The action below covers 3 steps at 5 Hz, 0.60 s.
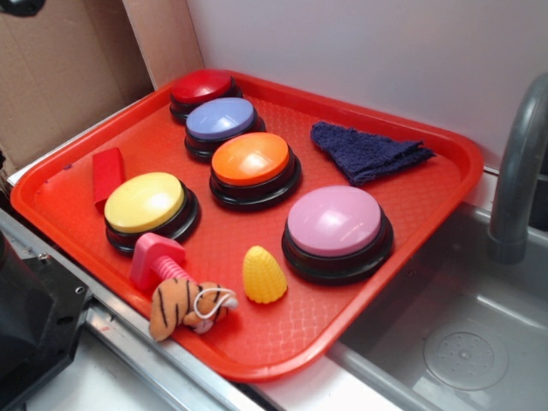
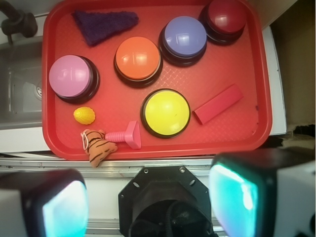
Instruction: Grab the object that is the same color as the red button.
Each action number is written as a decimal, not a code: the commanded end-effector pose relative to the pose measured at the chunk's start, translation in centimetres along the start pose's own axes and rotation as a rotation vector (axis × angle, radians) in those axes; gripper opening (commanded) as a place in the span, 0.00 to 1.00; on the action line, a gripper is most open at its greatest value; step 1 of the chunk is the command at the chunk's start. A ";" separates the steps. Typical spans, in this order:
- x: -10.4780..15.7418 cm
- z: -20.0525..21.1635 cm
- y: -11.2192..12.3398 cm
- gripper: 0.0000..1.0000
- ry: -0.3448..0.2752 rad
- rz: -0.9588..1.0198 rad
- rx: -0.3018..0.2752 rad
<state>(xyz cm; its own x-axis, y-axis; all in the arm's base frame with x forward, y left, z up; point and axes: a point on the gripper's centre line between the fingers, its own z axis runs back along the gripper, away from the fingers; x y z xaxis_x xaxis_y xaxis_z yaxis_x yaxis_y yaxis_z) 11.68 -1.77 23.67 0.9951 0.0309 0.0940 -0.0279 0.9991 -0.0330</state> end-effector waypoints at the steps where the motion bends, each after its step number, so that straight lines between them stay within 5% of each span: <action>1: 0.0 0.0 0.0 1.00 0.000 0.000 0.000; 2: 1.2 -1.8 2.4 1.00 -0.015 0.025 -0.017; 3: 1.8 -4.1 4.5 1.00 0.010 0.122 0.025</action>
<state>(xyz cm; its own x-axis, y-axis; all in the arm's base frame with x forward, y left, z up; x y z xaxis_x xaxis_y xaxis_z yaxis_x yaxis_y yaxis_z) 13.66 2.40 19.05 0.9855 0.1587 0.0609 -0.1575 0.9872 -0.0234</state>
